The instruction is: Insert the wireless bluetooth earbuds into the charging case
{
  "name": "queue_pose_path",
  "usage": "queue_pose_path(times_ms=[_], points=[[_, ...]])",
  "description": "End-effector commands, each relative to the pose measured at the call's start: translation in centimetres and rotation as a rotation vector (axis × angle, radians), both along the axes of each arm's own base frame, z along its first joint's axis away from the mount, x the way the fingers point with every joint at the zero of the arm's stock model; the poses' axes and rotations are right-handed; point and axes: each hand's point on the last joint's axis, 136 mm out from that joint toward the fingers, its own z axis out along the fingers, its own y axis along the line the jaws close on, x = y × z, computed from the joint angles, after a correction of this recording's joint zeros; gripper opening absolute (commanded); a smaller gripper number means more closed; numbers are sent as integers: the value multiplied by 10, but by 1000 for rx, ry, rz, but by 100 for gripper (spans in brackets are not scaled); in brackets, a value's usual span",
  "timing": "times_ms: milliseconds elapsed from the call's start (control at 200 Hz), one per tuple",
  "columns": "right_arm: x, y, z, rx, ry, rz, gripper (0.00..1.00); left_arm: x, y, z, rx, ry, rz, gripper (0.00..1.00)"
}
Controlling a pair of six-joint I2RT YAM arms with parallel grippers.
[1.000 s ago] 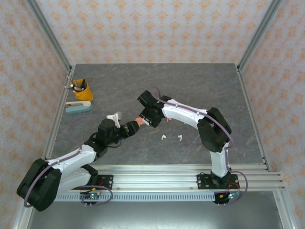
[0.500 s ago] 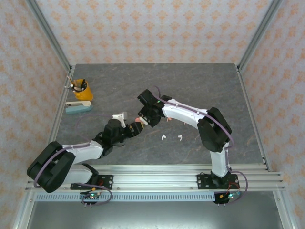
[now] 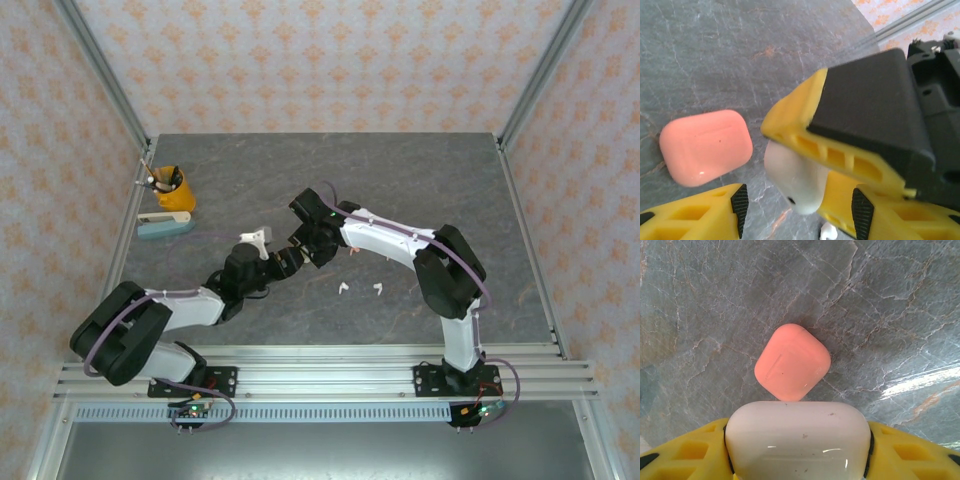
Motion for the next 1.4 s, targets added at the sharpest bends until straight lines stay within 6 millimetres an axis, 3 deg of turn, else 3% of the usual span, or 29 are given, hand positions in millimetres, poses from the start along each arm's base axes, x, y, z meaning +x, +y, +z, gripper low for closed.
queue_pose_path(times_ms=[0,586,1391], points=[[2,-3,12,26,-15,-20,56,13,-10,20,-30,-67,10,58],[-1,0,16,68,-13,-28,56,20,-15,13,-26,-62,20,52],[-3,4,21,117,-8,-49,56,31,-14,23,-38,-92,65,31]])
